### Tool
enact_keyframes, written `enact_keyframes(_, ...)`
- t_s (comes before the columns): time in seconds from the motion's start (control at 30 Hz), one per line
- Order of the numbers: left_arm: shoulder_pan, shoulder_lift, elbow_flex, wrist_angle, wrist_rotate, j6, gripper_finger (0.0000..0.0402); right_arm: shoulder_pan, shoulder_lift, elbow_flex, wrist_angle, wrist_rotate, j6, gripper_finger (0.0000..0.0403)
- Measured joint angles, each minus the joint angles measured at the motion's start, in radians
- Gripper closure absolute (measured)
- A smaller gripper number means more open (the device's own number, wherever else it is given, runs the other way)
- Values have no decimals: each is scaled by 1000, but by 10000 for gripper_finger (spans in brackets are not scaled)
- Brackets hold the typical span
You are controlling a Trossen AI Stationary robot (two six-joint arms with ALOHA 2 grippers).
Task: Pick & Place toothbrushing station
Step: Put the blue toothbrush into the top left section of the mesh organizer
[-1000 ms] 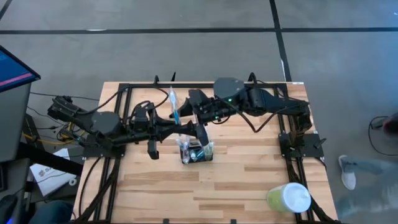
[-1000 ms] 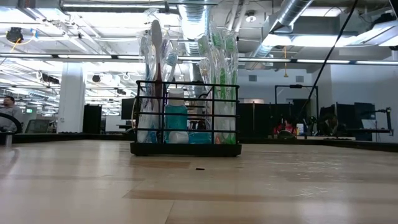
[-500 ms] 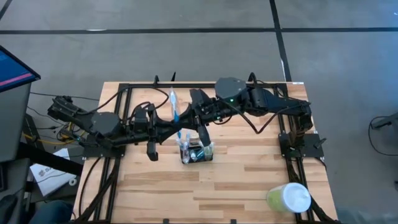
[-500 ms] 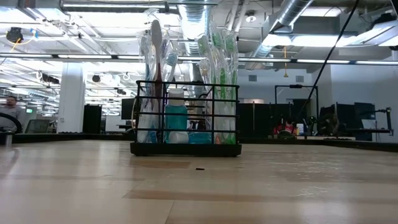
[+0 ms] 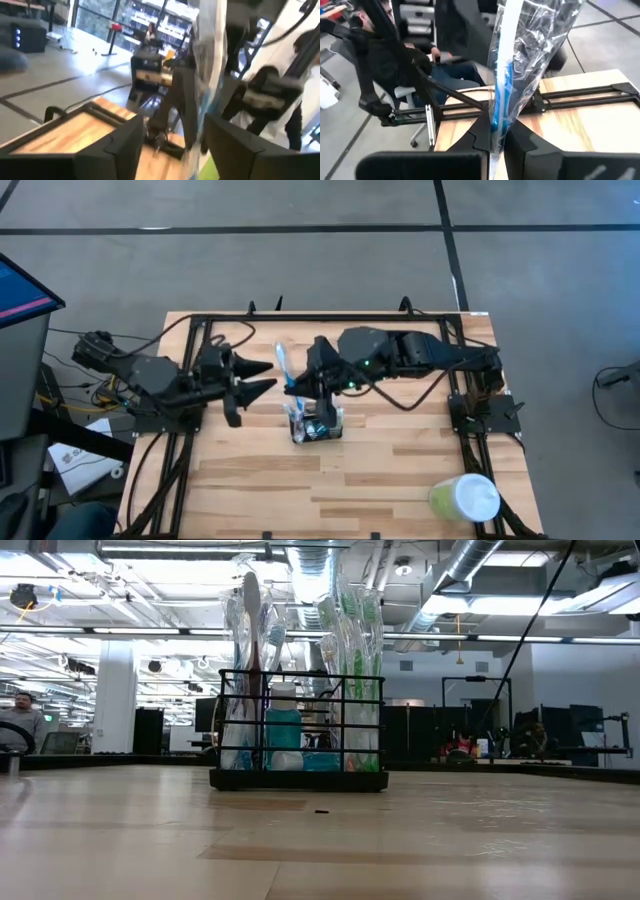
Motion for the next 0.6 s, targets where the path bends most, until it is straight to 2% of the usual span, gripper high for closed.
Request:
enact_keyframes(0.17, 27, -9, 0, 76, 45, 57, 182, 23, 9, -1, -27, 30, -4, 387)
enact_keyframes(0.37, 85, 29, 2, 118, 163, 39, 193, 29, 8, -1, -52, 89, 3, 387)
enact_keyframes(0.6, 116, 79, 1, 186, 210, 39, 199, 29, 8, 0, -76, 108, 7, 387)
